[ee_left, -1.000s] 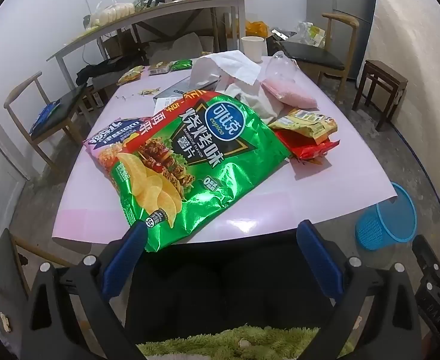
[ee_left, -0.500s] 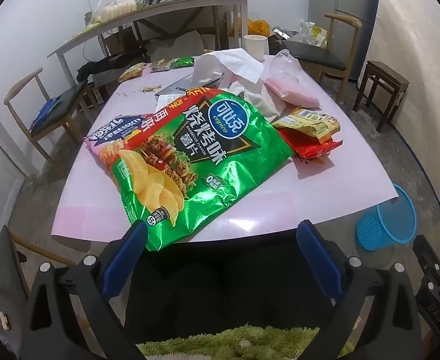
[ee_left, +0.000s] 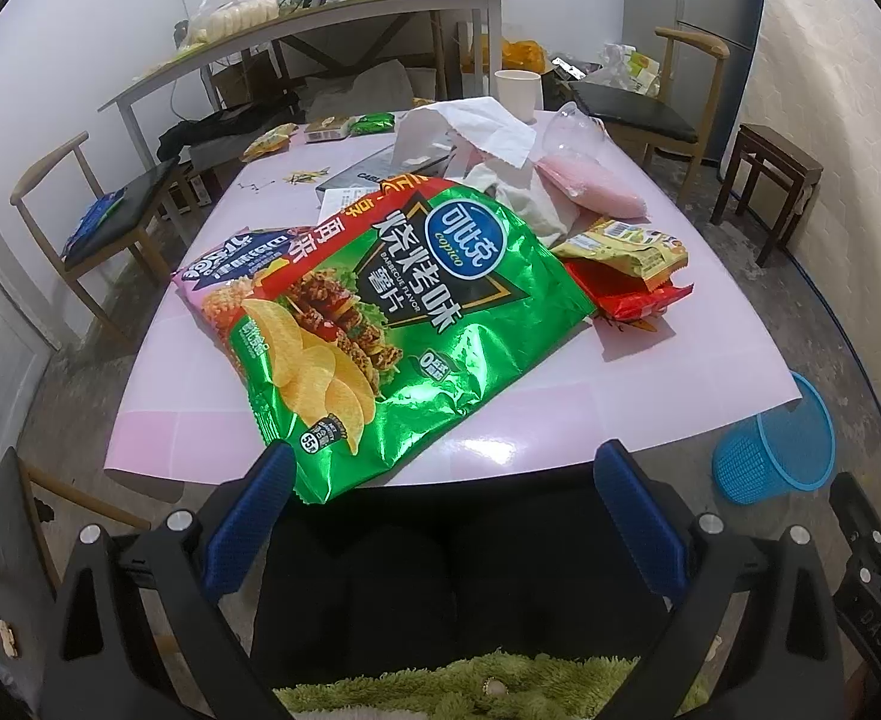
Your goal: Collect trash
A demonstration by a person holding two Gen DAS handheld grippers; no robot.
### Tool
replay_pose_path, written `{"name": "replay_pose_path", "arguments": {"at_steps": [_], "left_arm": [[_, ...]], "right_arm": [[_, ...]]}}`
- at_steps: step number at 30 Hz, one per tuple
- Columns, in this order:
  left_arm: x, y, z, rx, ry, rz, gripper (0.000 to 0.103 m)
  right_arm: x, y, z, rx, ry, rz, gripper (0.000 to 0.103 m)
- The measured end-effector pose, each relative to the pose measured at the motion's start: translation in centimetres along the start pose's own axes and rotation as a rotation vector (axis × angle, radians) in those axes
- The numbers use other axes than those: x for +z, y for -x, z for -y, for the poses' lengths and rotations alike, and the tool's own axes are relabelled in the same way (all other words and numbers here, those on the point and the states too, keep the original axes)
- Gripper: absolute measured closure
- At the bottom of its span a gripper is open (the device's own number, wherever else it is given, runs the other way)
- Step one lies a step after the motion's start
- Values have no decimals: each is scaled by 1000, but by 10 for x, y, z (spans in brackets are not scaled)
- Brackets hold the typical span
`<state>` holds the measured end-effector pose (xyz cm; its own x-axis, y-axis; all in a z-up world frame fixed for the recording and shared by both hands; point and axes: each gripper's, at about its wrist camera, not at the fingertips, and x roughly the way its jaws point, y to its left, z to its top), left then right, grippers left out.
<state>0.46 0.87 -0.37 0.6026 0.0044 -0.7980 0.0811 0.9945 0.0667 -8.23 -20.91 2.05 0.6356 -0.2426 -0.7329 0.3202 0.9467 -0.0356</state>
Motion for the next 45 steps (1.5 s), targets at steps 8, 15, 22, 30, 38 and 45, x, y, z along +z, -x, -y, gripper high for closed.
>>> {"name": "replay_pose_path", "arguments": {"at_steps": [8, 15, 22, 30, 38, 45], "left_arm": [[0, 0, 0, 2, 0, 2, 5], [0, 0, -1, 2, 0, 1, 5], [0, 0, -2, 6, 0, -3, 5], [-1, -2, -2, 11, -1, -7, 5], [-4, -5, 0, 15, -3, -16, 5], [-5, -6, -1, 15, -2, -21, 5]], "right_arm": [[-1, -4, -1, 0, 0, -1, 8], [-1, -6, -1, 0, -1, -1, 8], [0, -8, -2, 1, -1, -1, 8], [0, -9, -2, 2, -2, -2, 8], [-1, -10, -1, 2, -1, -2, 8], [-6, -12, 0, 3, -1, -2, 8]]}}
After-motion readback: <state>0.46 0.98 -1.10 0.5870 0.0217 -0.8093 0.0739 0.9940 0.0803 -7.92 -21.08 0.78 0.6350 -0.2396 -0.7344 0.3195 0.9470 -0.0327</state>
